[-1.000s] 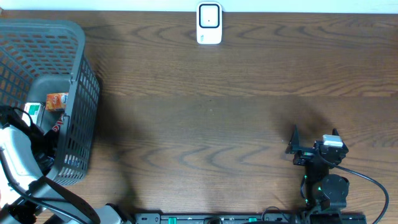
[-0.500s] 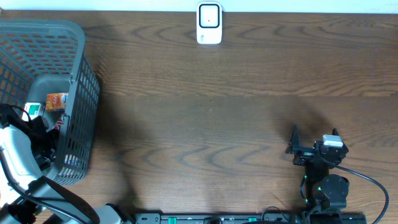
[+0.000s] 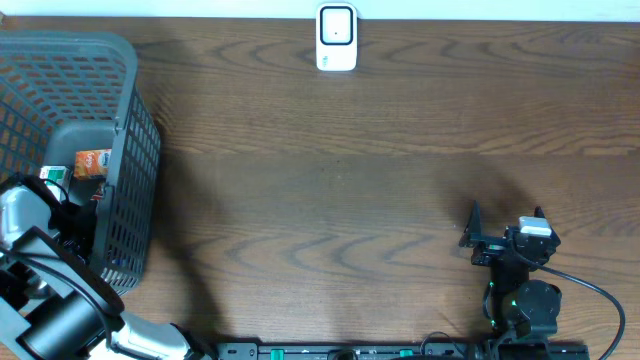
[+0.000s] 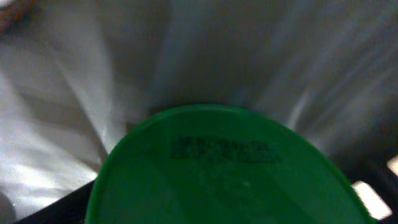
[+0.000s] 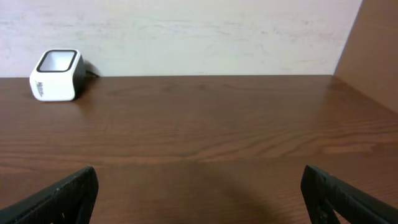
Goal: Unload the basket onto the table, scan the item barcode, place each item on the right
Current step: 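Lower the left gripper into the basket and grasp the green-lidded jar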
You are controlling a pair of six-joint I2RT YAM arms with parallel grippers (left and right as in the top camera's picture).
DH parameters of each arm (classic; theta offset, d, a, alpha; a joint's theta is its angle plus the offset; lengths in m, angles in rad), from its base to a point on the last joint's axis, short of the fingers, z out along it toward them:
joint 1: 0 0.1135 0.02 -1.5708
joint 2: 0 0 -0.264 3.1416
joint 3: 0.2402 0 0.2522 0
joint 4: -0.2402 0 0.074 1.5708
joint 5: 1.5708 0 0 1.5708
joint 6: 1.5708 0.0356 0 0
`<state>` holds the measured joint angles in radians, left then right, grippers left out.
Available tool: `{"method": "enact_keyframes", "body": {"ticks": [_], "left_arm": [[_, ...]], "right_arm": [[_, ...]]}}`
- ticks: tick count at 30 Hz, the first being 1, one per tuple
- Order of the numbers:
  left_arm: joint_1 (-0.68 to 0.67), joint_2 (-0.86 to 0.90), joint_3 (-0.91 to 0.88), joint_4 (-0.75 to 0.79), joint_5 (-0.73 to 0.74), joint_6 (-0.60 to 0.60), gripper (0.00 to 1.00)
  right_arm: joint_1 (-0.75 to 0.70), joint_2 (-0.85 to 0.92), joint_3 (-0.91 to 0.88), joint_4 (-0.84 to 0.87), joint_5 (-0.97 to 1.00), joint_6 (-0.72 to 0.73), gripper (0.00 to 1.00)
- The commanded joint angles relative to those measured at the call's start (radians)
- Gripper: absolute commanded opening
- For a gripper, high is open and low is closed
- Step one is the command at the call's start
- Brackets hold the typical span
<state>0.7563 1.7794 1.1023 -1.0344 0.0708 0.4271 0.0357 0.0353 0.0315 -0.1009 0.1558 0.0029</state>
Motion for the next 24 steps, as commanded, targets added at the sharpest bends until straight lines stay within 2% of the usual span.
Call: {"method": "enact_keyframes", "body": {"ticks": [1,4,9,10,16,20,24], "left_arm": [[-0.004,0.014,-0.003,0.013,0.081,0.021,0.86],[-0.004,0.014,-0.003,0.02,0.158,0.022,0.86],[-0.004,0.014,-0.003,0.02,0.181,0.022,0.85],[-0.004,0.014,-0.003,0.02,0.195,0.022,0.83],[-0.004,0.014,-0.003,0.023,0.206,0.022,0.54],[-0.004,0.014,-0.003,0.023,0.217,0.021,0.52],[-0.004,0.014,0.0,0.023,0.367,0.021,0.52]], "right_arm": [[-0.01,-0.002,-0.006,0.0,0.0,-0.012,0.99],[-0.011,-0.002,-0.006,0.0,0.0,-0.012,0.99],[-0.011,-0.002,-0.006,0.0,0.0,-0.012,0.99],[-0.011,-0.002,-0.006,0.0,-0.001,-0.012,0.99],[-0.011,-0.002,-0.006,0.0,0.0,-0.012,0.99],[-0.011,-0.002,-0.006,0.0,-0.001,-0.012,0.99],[-0.011,-0.002,-0.006,0.0,-0.001,-0.011,0.99]]}}
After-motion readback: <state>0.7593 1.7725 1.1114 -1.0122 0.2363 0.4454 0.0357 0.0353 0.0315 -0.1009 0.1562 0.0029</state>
